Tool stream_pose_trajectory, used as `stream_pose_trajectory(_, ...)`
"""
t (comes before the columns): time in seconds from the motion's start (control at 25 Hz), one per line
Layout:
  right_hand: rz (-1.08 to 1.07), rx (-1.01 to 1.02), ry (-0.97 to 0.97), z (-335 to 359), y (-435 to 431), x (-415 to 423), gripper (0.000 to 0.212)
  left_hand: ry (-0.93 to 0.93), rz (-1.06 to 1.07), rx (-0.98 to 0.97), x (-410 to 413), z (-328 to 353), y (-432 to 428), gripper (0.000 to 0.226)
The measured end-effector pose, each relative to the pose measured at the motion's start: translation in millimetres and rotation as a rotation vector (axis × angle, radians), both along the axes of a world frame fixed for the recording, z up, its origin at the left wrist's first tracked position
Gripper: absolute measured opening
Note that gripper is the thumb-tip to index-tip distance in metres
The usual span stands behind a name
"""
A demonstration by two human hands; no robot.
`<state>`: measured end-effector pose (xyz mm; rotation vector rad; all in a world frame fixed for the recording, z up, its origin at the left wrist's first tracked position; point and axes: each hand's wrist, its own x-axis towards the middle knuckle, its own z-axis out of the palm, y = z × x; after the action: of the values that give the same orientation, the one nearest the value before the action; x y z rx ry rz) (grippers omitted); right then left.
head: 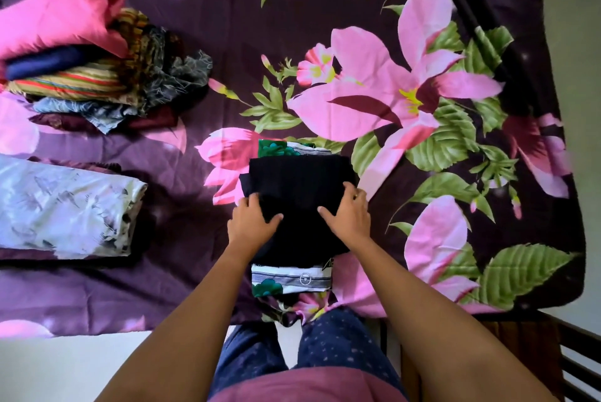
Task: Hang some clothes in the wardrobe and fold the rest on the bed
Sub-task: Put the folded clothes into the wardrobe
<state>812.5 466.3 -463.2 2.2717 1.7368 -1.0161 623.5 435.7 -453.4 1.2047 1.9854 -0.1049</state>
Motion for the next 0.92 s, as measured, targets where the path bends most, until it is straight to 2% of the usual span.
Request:
stream_pose_trajectory(0.08,-0.308,-0.09,0.143,-19,5,10,0.091,-0.114,0.339,-0.024,7,-17,-1,0.103)
stream_pose_trajectory(0.16,-0.502,-0.184,0.26,-38,6,16,0.099,-0.217,0.663,-0.053,12,-38,-6,0.127)
stream_pose_trajectory(0.2,-0.53,-0.196,0.291,-45,4,17,0.101,-0.262,0.783,-0.075,13,-45,-10,0.129)
stream_pose_trajectory(0.28,-0.536,-0.193,0.326,-58,1,16,0.106,-0.327,0.93,-0.101,16,-51,-13,0.111)
stream_pose_trajectory(0.4,-0.597,-0.192,0.37,-69,-2,9,0.111,-0.325,0.97,-0.116,16,-65,-16,0.081)
stream_pose_trajectory(0.52,-0.709,-0.172,0.41,-74,-2,5,0.104,-0.343,0.912,-0.174,11,-70,-10,0.063)
stream_pose_trajectory(0.6,-0.758,-0.195,0.454,-74,0,4,0.098,-0.288,0.868,-0.19,6,-77,-7,0.061)
stream_pose_trajectory(0.68,-0.774,-0.221,0.471,-74,-1,0,0.102,-0.294,0.895,-0.17,1,-81,-5,0.059)
stream_pose_trajectory(0.8,-0.823,-0.182,0.597,-71,-5,-10,0.106,-0.55,1.025,-0.118,1,-81,-7,0.063)
stream_pose_trajectory(0.92,-0.903,-0.12,0.801,-61,-17,-16,0.094,-0.664,1.017,-0.029,2,-74,-13,0.084)
